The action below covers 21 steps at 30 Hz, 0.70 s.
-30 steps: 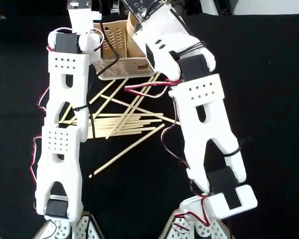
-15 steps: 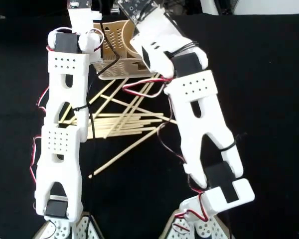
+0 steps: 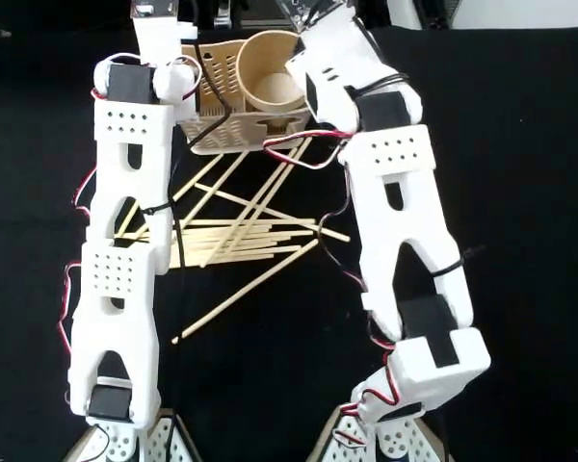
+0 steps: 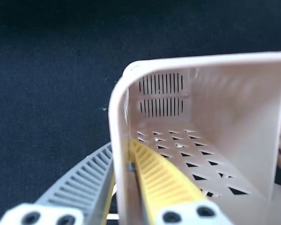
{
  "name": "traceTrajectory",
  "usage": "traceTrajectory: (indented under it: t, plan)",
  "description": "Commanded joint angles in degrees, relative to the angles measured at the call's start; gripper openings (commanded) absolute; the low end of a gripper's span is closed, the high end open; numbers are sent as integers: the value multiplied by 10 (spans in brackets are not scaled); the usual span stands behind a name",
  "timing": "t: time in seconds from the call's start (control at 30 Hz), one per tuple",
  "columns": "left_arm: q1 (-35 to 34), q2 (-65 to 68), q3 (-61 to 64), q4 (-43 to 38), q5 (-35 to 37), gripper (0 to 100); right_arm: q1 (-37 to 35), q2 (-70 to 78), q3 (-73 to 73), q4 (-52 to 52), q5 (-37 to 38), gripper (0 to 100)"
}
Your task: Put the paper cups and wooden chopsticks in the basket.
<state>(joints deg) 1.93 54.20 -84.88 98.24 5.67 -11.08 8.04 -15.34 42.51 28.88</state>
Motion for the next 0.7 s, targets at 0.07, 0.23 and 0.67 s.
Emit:
traceTrajectory:
  t: [0.07,0.23,0.67]
  plan:
    - [7,1,4,-1,4,30,13,-7,-19,-13,-1,13]
    - [-7,1,4,-42,3,30,36,-66,-37,16,-4,14]
    - [-48,2,6,-156,0,30,178,-254,87,62,-4,14]
